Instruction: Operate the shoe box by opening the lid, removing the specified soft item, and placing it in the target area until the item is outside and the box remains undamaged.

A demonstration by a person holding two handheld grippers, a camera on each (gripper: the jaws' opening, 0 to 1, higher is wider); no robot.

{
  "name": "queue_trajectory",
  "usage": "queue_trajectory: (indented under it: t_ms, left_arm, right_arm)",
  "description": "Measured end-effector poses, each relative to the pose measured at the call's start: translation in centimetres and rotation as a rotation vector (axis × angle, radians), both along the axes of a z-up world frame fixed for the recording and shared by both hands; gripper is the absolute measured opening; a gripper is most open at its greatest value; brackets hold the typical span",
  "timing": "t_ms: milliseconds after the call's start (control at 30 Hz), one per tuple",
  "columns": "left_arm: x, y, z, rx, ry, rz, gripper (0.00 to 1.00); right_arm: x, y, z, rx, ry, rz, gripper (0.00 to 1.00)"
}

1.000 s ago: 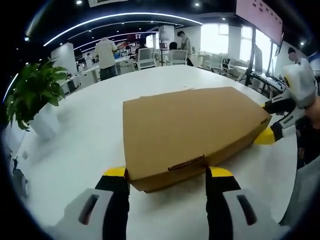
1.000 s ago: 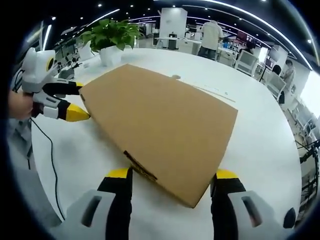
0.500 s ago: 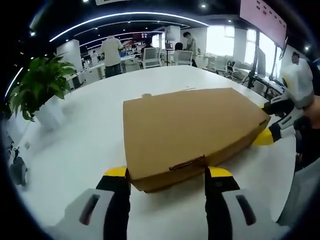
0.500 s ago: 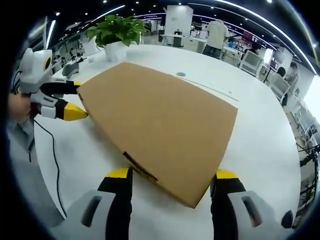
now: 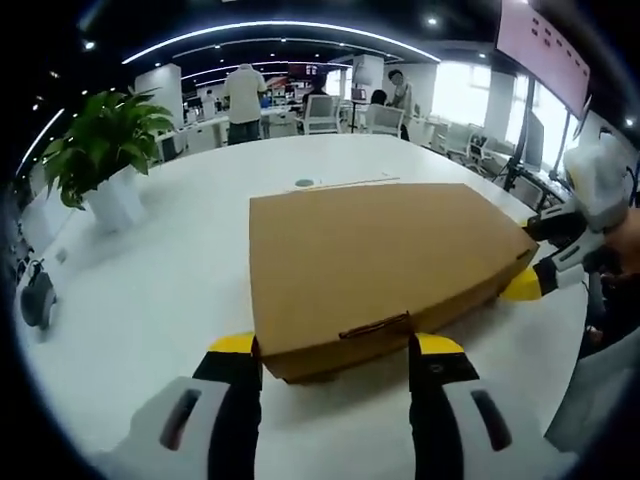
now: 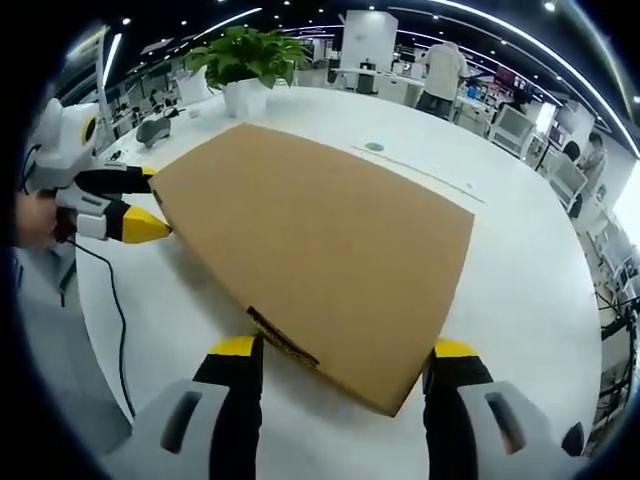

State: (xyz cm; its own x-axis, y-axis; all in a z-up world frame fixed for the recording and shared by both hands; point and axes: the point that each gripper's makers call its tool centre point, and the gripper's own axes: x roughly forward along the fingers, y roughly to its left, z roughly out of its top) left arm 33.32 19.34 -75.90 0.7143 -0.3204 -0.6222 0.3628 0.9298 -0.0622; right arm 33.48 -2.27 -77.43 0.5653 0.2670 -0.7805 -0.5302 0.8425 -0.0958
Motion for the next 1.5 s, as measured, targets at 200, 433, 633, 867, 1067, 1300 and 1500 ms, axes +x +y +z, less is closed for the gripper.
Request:
queue_trajectory:
  t_ms: [200,433,633,867,1067,1300,1500]
  left_arm:
    - [-1.0,0.0,0.0,-0.021,0.017,0.044,0.57]
    - [-1.9,0.0,-0.2,-0.024,0.026,0.071,0.55]
    - [-2.7,0.1,-0.2,-0.021,0.034,0.083,0.55]
    - [-3.7,0.2,-0.1,-0.017,0.037,0.095,0.55]
    - [-4.3,0.2,-0.1,-0.018,0.04,0.108,0.55]
    - [-5.2,0.2,-0.1,-0.018,0.036,0.12,0.55]
    - [-5.2,0.1,0.0,-0.013,0.035,0.114,0.54]
  right_arm:
    - [-0.7,0.0,0.0,-0.004,0.006,0.013,0.63]
    - [-1.2,-0.1,0.0,-0.004,0.008,0.022,0.63]
    - [-1.7,-0.1,0.1,-0.007,0.011,0.033,0.63]
    - [-2.3,0.0,0.1,-0.004,-0.002,0.037,0.64]
    - [-2.7,0.0,0.2,0.002,0.003,0.053,0.64]
    - [-3.3,0.1,0.3,0.006,-0.002,0.064,0.64]
    - [-3.5,0.1,0.3,0.015,-0.006,0.06,0.64]
